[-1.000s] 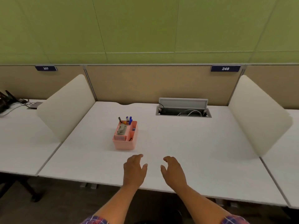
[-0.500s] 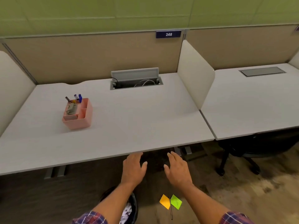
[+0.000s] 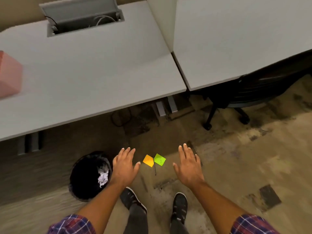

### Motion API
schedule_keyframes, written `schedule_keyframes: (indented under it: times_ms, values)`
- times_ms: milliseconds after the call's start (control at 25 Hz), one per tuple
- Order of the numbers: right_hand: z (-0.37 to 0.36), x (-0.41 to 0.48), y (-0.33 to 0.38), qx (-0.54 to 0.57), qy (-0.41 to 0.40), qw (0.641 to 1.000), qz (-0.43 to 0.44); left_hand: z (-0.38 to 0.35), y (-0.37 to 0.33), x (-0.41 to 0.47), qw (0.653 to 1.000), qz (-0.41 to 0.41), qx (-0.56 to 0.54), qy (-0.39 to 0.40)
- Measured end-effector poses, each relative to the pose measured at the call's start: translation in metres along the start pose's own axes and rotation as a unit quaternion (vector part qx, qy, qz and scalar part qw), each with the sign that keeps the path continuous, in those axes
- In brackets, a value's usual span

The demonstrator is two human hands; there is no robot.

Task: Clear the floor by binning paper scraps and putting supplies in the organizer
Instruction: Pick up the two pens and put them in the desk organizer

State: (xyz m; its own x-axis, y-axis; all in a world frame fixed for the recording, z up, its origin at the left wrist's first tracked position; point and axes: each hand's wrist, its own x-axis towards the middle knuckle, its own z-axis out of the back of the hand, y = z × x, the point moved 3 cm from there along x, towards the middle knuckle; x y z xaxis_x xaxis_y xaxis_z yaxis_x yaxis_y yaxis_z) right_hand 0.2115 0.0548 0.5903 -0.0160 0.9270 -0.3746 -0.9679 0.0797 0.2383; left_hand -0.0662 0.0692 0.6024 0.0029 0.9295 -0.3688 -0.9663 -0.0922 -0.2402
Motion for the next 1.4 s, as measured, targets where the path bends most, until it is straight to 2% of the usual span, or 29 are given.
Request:
schedule_keyframes:
  times_ms: [280,520,720,840,1000,1120,1240,1400]
  values:
    - [-0.166,0.030,-0.082,0.021,0.076,0.996,-0.043,-0.175,0.026,0.054,0.998,0.010,0.030,0.062]
    - [-0.318,0.070,-0.118,0.022,0.113,0.993,-0.037,-0.329,0.080,0.099,0.994,0.061,-0.009,0.094]
    - [-0.420,0.110,-0.154,0.067,0.112,0.984,-0.125,-0.430,0.103,0.151,0.992,0.056,-0.035,0.111]
    - [-0.485,0.117,-0.175,0.163,0.150,0.943,-0.248,-0.480,0.101,0.184,0.989,0.062,-0.075,0.113]
    - [-0.558,0.128,-0.184,0.203,0.189,0.879,-0.389,-0.539,0.093,0.222,0.970,0.147,-0.146,0.124]
    - [-0.592,0.139,-0.178,0.184,0.217,0.851,-0.441,-0.574,0.092,0.235,0.971,0.166,-0.092,0.145]
    - [-0.608,0.147,-0.175,0.208,0.200,0.827,-0.483,-0.593,0.099,0.241,0.968,0.183,-0.066,0.160]
    - [-0.612,0.159,-0.174,0.247,0.186,0.826,-0.472,-0.599,0.094,0.253,0.971,0.157,-0.046,0.174]
